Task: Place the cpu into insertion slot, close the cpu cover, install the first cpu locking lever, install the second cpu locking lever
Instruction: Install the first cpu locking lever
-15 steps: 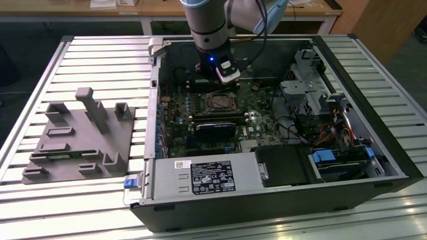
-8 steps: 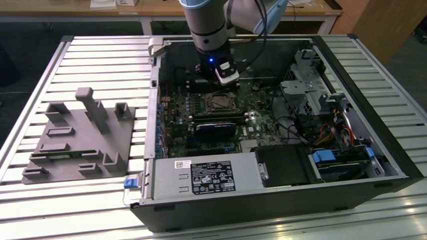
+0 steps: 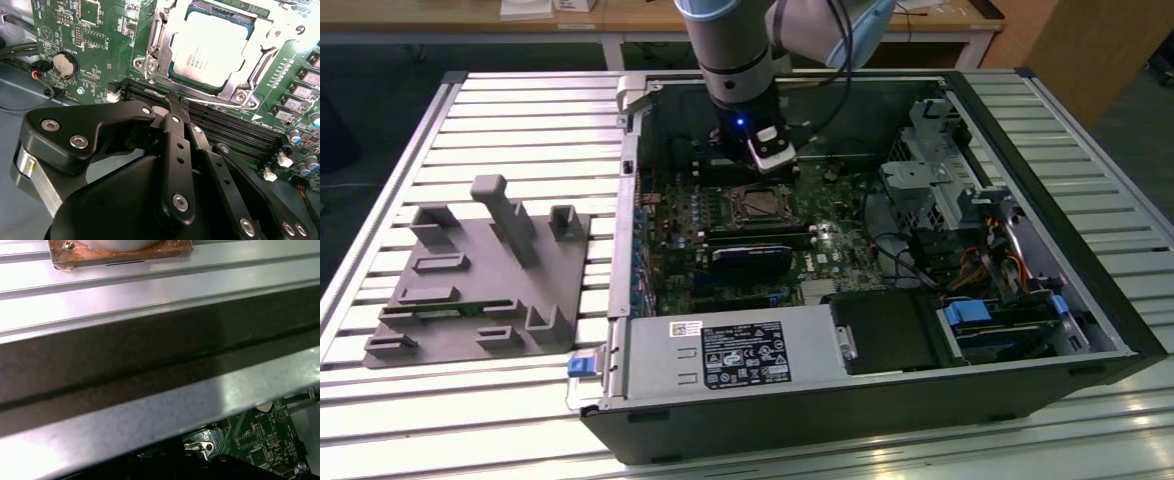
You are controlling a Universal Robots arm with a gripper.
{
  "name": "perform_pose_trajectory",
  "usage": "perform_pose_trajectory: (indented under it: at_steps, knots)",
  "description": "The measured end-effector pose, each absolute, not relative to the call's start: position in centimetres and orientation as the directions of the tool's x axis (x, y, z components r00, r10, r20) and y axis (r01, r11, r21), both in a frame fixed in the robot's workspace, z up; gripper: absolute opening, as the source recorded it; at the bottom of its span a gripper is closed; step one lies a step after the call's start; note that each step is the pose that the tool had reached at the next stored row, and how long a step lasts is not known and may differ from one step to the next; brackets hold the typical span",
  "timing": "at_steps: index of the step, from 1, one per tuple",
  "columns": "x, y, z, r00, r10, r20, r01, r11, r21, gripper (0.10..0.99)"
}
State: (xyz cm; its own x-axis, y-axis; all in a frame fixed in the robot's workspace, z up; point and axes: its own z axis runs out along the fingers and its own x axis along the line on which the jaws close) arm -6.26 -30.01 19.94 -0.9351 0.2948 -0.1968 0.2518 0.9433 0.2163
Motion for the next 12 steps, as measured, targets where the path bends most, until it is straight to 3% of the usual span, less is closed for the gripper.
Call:
perform_pose_trajectory:
  at_steps: [12]
  knots:
    - [-6.26,-29.99,19.58,-0.920,0.341,-0.196,0.297,0.929,0.220,0.106]
